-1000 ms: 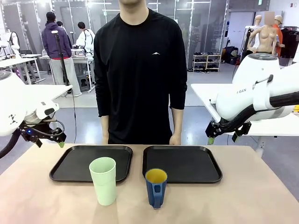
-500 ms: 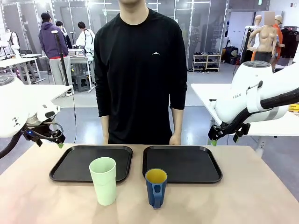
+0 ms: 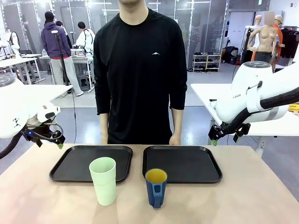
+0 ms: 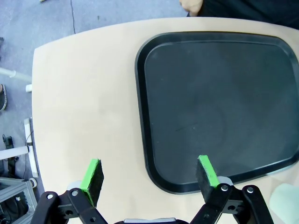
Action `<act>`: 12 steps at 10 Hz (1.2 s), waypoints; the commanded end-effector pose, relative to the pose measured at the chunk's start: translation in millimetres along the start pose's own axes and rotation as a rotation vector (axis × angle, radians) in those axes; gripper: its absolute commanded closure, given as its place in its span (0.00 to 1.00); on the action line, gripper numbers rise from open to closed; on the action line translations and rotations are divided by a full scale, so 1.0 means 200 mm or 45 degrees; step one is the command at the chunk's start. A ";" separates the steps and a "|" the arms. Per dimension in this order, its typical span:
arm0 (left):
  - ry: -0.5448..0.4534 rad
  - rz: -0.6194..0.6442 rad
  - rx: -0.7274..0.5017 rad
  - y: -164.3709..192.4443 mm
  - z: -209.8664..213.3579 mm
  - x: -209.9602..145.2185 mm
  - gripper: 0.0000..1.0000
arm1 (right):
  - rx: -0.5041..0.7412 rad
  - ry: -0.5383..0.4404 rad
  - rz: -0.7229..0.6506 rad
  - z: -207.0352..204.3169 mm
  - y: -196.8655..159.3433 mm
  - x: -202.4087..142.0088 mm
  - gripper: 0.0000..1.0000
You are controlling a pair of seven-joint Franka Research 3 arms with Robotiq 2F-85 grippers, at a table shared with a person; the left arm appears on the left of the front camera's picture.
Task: Sort and store the cups by type.
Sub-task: Pick up the Reusable plastic cup.
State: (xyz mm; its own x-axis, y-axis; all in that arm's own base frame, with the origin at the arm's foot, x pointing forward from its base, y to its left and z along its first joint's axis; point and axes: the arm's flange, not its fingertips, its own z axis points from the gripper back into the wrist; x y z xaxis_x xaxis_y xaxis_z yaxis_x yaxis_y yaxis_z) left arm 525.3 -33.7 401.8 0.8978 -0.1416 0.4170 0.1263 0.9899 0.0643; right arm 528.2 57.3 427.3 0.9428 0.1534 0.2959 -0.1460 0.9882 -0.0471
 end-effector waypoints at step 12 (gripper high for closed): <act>-0.003 0.003 0.000 0.00 0.01 0.00 0.00 | 0.000 0.000 0.001 0.00 0.00 0.00 0.00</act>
State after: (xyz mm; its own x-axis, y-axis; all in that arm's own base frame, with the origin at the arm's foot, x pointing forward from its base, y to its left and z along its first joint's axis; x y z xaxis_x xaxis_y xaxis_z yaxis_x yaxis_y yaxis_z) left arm 525.3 -33.7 402.1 0.8976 -0.1416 0.4175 0.1263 0.9899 0.0643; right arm 528.2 57.3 427.3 0.9428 0.1534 0.2959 -0.1460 0.9882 -0.0471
